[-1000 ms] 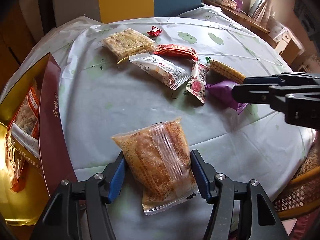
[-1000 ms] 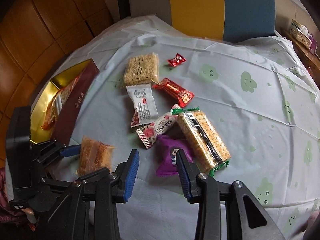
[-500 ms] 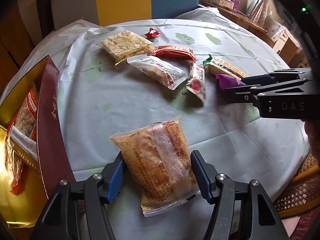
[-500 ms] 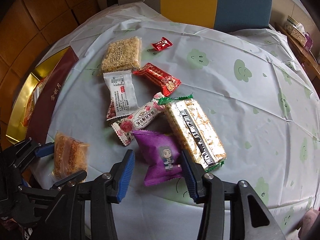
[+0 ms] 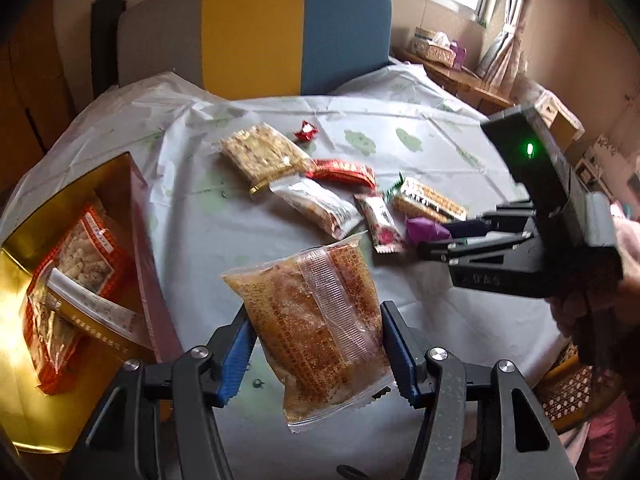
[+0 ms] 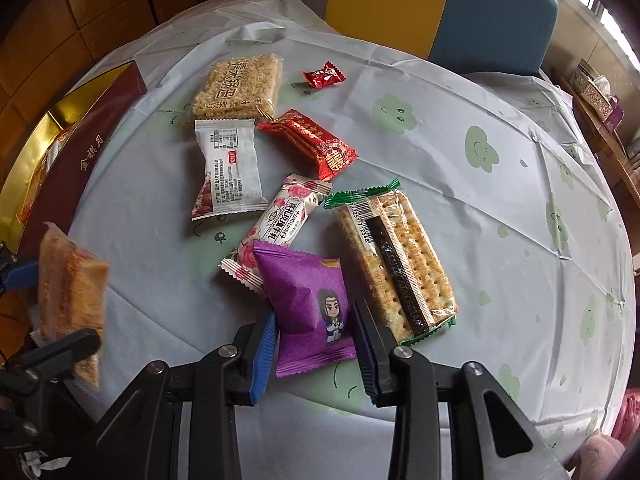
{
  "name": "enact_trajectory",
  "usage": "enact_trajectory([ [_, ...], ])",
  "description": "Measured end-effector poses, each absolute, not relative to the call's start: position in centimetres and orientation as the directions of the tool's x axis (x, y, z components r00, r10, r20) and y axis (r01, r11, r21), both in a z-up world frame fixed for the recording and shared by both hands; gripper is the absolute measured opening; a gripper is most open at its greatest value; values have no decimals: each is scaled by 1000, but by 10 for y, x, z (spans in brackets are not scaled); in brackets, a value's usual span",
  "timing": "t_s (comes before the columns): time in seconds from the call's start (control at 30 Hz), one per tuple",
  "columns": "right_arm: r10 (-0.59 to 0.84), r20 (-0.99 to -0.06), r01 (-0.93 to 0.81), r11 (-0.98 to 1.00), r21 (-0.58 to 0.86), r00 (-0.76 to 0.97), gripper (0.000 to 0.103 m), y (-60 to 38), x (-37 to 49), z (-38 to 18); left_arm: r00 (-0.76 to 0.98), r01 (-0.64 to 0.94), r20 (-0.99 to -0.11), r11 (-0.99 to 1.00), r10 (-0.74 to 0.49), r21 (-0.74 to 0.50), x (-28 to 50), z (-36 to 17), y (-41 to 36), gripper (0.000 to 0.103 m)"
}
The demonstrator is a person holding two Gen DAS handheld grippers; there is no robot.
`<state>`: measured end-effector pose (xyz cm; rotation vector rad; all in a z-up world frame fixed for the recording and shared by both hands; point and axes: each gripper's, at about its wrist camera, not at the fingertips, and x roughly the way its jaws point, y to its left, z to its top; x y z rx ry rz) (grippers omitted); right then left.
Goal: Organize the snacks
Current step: 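Lift the crispy cake bag into the gold tray and open the left tool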
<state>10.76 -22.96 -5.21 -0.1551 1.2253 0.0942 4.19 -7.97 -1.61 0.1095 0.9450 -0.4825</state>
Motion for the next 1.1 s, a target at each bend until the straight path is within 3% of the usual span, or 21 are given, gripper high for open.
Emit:
enact_trajectory([
  [0.2,-27,-938,-152,985,-85,345,36,-228,105,-52,589,268,-764,956,-262,-121,76,11,-14,61],
  [0.3,-19,-933,-141,987,-74,360,36,-229,105,-48,599,149,-782,983,-173,-103,108,5,19,61],
  [0.57,-6,-923,-129,990,-60,386,36,-230,104,-43,595,-3,-800,995,-75,-95,163,-7,63,64],
  [0.67,-7,-921,-124,990,-60,388,36,-231,104,-42,611,-35,-789,993,-66,-110,159,-4,71,70],
  [1.1,-5,-909,-123,990,-62,416,36,-229,100,-36,612,-96,-791,994,17,-53,90,-11,75,70],
])
